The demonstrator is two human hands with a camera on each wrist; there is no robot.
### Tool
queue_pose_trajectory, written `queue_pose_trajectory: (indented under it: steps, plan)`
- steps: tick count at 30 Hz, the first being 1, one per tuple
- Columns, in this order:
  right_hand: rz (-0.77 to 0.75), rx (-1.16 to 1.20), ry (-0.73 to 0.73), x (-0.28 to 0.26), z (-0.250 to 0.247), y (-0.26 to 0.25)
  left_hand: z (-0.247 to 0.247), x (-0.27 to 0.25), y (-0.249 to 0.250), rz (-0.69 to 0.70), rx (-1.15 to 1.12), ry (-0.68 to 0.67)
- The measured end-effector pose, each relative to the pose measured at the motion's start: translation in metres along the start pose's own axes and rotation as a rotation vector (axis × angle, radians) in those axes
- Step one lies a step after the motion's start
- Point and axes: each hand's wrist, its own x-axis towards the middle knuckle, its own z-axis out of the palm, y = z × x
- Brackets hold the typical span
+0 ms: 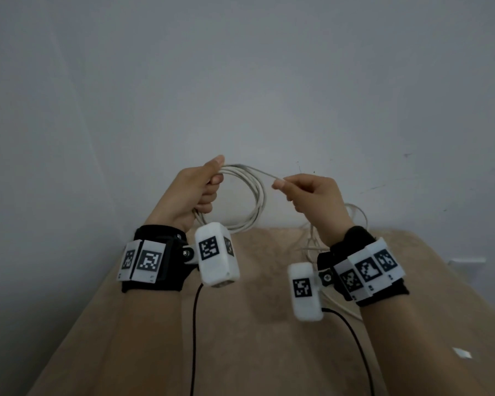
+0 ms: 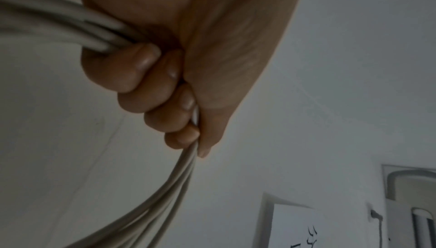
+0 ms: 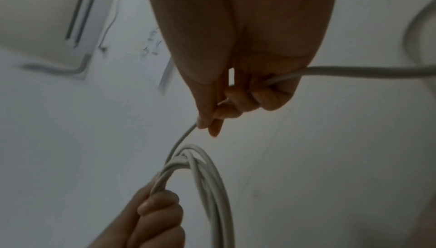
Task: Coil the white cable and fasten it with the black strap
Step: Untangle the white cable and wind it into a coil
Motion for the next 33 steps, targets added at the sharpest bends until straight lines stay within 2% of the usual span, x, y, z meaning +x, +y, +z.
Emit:
queue_pose_trajectory:
  steps: [3,7,13,19,23,26,33]
  plan:
    - [0.101,0.135,0.049,-0.001,-0.003,-0.002,0.004,0.0,0.002,0.01,-0.036,-0.015]
    - [0.18,0.271,0.033,0.0,-0.009,-0.001,0.004,0.0,0.002,0.005,-0.078,0.003]
    - [0.172,0.284,-0.047,0.0,-0.013,-0.002,0.008,0.001,0.003,-0.004,-0.198,0.025]
    - [0.143,0.306,-0.073,0.001,-0.007,-0.001,0.015,0.003,0.004,-0.062,-0.434,-0.046]
    - [0.218,0.331,-0.199,-0.002,0.002,-0.004,0.021,0.006,0.004,-0.085,-0.568,-0.088]
    - [0.277,0.487,-0.323,-0.004,0.006,-0.007,0.027,0.008,0.001,-0.08,-0.614,-0.059]
    - [0.318,0.719,-0.345,-0.002,0.011,-0.005,0.042,0.011,-0.008,-0.072,-0.779,0.039]
